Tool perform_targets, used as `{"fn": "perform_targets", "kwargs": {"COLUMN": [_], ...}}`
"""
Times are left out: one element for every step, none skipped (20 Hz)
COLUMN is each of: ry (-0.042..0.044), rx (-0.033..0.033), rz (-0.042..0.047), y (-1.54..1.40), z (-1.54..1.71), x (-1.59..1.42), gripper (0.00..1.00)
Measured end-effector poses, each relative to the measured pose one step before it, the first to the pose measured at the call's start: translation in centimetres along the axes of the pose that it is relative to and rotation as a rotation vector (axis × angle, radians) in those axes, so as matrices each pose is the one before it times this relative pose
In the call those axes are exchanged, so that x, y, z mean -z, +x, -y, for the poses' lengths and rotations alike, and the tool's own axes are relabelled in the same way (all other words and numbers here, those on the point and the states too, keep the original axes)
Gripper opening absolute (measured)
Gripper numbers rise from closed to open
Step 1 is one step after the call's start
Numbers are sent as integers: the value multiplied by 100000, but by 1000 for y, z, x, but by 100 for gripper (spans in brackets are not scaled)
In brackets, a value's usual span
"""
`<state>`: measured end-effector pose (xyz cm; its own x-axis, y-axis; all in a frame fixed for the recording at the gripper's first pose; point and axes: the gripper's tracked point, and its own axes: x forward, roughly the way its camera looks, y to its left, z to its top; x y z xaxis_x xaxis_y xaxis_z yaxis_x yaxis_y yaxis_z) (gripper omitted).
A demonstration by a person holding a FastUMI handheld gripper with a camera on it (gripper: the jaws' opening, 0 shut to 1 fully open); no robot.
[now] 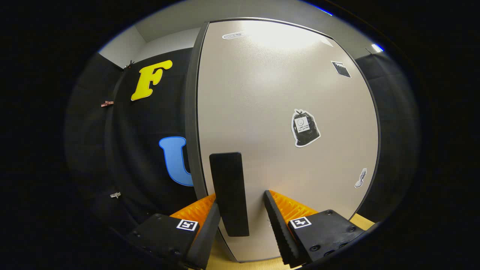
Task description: Open the shoe cabinet door, grab the shoes and put them into the shoe cabinet, then close the shoe cabinet door.
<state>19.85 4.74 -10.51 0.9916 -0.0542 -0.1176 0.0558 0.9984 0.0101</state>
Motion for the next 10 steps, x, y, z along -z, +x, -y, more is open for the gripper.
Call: {"fn": "perform_targets", "kwargs": {"ry": [3,-492,-1032,-945,-565,-1322,-889,-62,-169,-226], "rx": [-812,207,623,374,-1495,164,568,87,409,251], "rz": [6,611,-110,251,215,400,56,-417,-840,-342], "y": [-65,82,16,-7,99,-287,109,-12,196,-192], "z": [-290,-57,-42,-14,-486,-194,74,-75,12,-12], "x": [-20,-152,67,-7,37,-72,31,-22,150,-5], "gripper": [73,67,61,58,55,52,44,37,37,33]}}
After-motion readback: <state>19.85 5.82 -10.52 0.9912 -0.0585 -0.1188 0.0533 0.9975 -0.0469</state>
